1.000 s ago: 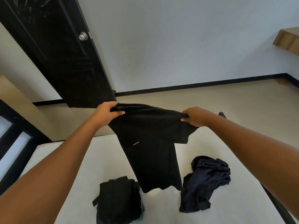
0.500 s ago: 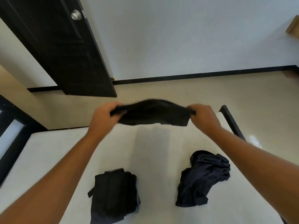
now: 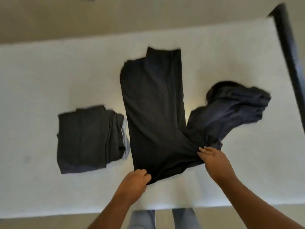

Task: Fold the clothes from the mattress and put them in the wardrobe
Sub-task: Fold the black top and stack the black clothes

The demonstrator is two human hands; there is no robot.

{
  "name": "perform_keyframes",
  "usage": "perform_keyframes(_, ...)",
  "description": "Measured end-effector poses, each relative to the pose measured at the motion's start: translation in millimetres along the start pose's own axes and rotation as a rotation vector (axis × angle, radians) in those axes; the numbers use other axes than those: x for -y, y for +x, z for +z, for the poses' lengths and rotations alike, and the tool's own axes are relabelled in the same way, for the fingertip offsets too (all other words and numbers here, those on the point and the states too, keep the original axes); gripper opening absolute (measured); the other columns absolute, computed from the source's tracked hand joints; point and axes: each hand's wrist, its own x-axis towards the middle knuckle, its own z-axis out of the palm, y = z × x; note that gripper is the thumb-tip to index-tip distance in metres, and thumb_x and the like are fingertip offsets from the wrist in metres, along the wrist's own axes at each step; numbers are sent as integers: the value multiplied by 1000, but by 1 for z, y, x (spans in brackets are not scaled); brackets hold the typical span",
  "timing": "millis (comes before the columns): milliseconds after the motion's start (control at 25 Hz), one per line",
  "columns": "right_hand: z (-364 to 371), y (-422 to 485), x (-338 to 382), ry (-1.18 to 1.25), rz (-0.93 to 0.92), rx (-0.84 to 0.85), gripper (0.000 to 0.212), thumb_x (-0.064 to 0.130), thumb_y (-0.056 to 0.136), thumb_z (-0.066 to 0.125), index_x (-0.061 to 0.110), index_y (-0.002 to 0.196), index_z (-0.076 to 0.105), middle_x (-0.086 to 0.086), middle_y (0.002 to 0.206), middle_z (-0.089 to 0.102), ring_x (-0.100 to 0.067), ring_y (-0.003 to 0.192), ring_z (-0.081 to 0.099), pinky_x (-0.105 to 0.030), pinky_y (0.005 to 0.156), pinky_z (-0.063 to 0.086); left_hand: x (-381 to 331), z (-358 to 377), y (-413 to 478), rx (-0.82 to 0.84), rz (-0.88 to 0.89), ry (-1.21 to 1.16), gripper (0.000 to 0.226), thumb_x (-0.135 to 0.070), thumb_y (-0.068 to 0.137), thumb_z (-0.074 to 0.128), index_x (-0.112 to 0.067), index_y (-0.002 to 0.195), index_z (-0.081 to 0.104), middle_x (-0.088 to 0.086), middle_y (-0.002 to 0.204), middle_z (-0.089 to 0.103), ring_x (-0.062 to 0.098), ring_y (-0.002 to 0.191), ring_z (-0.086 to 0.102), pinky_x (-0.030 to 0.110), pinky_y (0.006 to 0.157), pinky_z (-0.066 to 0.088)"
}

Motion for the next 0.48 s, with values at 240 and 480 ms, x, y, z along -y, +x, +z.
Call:
perform_keyframes(240, 24, -46, -8, -79, -26, 45, 44, -7, 59, 82, 7, 100, 82, -12, 112, 77, -37, 100, 75, -46, 71, 62, -22, 11, 9, 166, 41, -65, 30, -9, 81, 68, -15, 110, 65, 10, 105, 62, 28, 91, 61, 36, 69, 45)
perform_keyframes(480, 2, -15, 15, -18, 125, 66, 31, 11, 54, 89, 14, 83, 80, -7, 92, 78, -30, 81, 74, -41, 62, 61, -17, -35, 34, 295, -148, -350, 50, -57, 101, 45, -19, 130, 59, 5, 132, 54, 25, 123, 52, 40, 105, 43)
